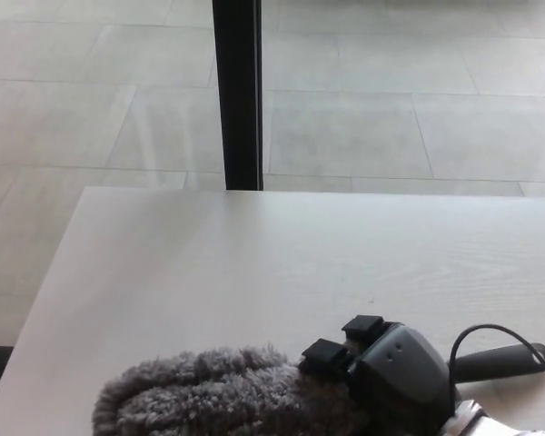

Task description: The robot uses its right hand to pick up the duster kept in the middle of the desk and use it to wipe the desk by swiping its surface twice

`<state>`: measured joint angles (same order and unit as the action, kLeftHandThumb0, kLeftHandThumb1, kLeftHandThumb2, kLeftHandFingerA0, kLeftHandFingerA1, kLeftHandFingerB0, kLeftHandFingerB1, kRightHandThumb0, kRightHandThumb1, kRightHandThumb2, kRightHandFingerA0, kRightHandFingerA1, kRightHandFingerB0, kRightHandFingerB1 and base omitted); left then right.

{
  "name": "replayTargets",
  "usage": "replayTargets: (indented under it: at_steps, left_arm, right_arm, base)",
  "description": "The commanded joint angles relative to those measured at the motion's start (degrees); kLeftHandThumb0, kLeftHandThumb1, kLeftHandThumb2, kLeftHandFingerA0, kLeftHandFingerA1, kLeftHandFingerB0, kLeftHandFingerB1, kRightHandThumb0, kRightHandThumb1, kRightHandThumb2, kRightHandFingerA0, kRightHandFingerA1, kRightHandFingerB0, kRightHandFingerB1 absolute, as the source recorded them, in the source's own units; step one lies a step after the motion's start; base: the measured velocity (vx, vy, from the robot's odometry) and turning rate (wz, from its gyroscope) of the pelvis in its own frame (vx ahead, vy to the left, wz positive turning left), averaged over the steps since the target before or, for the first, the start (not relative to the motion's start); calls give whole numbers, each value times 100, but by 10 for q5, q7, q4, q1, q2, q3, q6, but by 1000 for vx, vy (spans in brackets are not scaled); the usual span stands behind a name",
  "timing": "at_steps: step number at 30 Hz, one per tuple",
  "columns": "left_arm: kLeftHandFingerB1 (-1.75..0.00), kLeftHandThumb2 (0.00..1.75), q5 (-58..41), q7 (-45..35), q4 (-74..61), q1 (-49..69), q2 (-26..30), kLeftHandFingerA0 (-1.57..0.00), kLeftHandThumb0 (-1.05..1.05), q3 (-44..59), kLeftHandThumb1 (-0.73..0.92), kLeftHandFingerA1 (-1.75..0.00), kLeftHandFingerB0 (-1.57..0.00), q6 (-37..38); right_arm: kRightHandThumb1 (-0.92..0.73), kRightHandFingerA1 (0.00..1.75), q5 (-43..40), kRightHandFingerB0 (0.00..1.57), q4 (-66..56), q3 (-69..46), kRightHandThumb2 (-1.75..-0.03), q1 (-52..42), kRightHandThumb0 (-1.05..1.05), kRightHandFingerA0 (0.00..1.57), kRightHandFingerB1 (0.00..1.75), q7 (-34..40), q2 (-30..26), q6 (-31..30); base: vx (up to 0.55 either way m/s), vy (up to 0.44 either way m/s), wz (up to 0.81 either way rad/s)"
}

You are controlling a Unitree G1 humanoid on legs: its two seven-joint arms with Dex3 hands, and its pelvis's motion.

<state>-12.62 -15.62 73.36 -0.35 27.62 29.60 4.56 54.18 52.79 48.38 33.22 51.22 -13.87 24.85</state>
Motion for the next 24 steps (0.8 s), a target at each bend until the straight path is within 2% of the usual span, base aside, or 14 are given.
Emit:
replayTargets:
  at_steps: [1,4,5,7,8,9,10,11,12,15,16,17,19,24]
  left_arm:
    - [-50,60,-6,-2,1,2,7,-67,-53,0,64,-59,-58,8]
    - [-52,60,-21,-25,1,2,4,-64,-50,14,67,-64,-53,5]
    - [-49,58,-27,-26,2,-2,1,-67,-49,20,69,-57,-54,6]
    - [-49,60,-40,-40,1,-7,-2,-64,-47,33,70,-57,-53,-2]
    - [-49,59,-44,-46,2,-7,-5,-65,-46,37,70,-57,-54,0]
    - [-50,62,-45,-47,-1,-9,-7,-66,-48,38,66,-58,-53,0]
    - [-49,61,-43,-51,-4,-8,-8,-64,-50,35,66,-58,-52,3]
    - [-49,61,-42,-53,-5,-7,-9,-64,-50,35,66,-58,-52,5]
    - [-50,60,-46,-48,-3,-6,-10,-65,-50,39,63,-58,-55,-1]
    - [-50,60,-47,-45,-5,4,-12,-63,-48,42,69,-58,-57,-3]
    - [-51,61,-49,-52,-7,8,-11,-60,-47,43,71,-59,-53,0]
    - [-50,60,-53,-51,-8,9,-11,-60,-47,47,69,-59,-52,-4]
    - [-49,60,-49,-48,-6,9,-10,-62,-48,44,70,-56,-52,-5]
    - [-49,60,-55,-50,-4,10,-11,-59,-45,51,70,-58,-49,-9]
  right_arm:
    - [-62,166,-18,87,36,-26,-72,-2,-24,94,99,-56,-18,-5]
    - [-63,164,-20,89,39,-40,-70,-1,-28,93,94,-76,-15,-15]
    - [-51,169,-36,91,53,-59,-60,1,-34,96,65,-91,-3,-43]
    - [-48,163,-48,89,73,-80,-62,8,-38,96,64,-130,14,-95]
    - [-53,163,-51,89,85,-90,-56,14,-33,94,62,-157,24,-137]
    - [-51,159,-65,88,101,-107,-55,19,-30,94,61,-172,36,-171]
    - [-53,161,-86,85,119,-130,-58,30,-28,85,67,-200,43,-206]
    - [-53,161,-94,85,126,-140,-58,35,-28,85,67,-212,47,-221]
    - [-51,162,-106,84,129,-155,-59,35,-26,91,68,-206,43,-219]
    - [-51,165,-154,81,138,-218,-58,49,-24,89,68,-205,33,-227]
    - [-50,157,-165,85,141,-240,-55,55,-26,93,63,-177,23,-221]
    - [-52,160,-179,84,146,-263,-58,66,-29,88,60,-176,18,-233]
    - [-53,155,-195,84,152,-294,-56,83,-28,90,56,-194,0,-244]
    - [-53,153,-205,83,164,-347,-59,98,-28,92,58,-218,-53,-246]
  base:
    - [0,0,0]
    - [0,0,0]
    - [0,0,0]
    - [0,0,0]
    - [0,0,0]
    - [0,0,0]
    - [0,0,0]
    - [0,0,0]
    - [0,0,0]
    - [0,0,0]
    - [0,0,0]
    - [0,0,0]
    - [0,0,0]
    - [0,0,0]
